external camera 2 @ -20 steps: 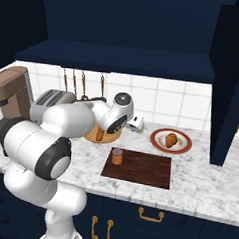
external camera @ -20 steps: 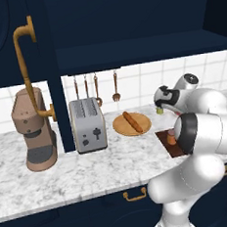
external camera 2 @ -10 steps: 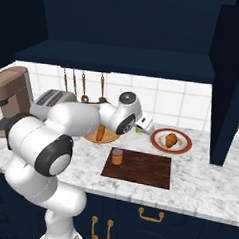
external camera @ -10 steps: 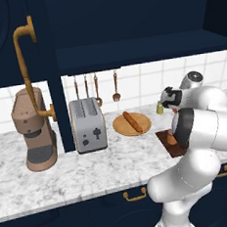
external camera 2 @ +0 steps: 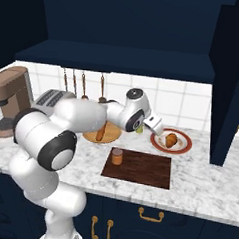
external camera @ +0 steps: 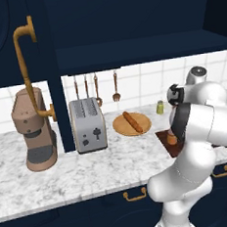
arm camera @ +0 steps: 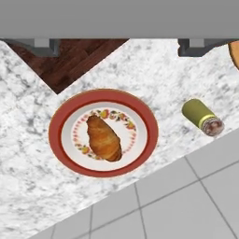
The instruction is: From the different types of pastries on the counter, select a croissant and place it on the cutting board. Then retrieve a jar of jam from the cabinet and place it alongside the croissant on the cutting board.
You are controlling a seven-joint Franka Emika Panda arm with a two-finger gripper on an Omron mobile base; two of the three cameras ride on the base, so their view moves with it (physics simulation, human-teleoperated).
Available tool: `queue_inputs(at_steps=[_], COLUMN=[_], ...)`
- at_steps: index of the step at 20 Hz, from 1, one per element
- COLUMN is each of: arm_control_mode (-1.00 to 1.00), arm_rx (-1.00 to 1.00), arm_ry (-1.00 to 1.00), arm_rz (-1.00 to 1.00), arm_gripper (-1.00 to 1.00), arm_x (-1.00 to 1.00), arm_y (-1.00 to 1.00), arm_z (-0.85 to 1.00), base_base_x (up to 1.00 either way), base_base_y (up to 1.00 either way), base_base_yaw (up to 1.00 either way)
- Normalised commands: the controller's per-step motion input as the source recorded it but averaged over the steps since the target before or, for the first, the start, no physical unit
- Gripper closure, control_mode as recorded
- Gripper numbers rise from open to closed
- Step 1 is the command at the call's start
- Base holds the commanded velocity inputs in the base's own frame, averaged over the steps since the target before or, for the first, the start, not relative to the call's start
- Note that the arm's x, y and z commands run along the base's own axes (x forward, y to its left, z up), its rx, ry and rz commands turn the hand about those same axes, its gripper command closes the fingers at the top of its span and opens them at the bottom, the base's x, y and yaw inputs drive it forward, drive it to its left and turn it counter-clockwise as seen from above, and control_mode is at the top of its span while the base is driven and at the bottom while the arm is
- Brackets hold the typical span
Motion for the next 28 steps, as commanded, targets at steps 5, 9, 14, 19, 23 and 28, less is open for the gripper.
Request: queue_inputs(at_steps=[5, 9, 14, 19, 23, 28], arm_control_mode=[-1.00, -1.00, -1.00, -1.00, -1.00, -1.00], arm_rx=[0.00, 0.02, 0.00, 0.02, 0.00, 0.00], arm_ry=[0.09, 0.26, 0.23, 0.09, -0.01, 0.00], arm_rz=[-0.06, 0.00, 0.00, 0.00, 0.00, 0.00], arm_gripper=[-1.00, -1.00, -1.00, -1.00, -1.00, -1.00], arm_x=[0.00, 0.04, 0.35, 0.07, 0.12, 0.03], arm_y=[-0.31, -0.21, -0.11, -0.45, -0.29, -0.07], arm_z=[0.11, 0.00, -0.08, -0.36, -0.26, -0.42], base_base_x=[0.00, 0.00, 0.00, 0.00, 0.00, 0.00], base_base_y=[0.00, 0.00, 0.00, 0.00, 0.00, 0.00], base_base_yaw=[0.00, 0.00, 0.00, 0.00, 0.00, 0.00])
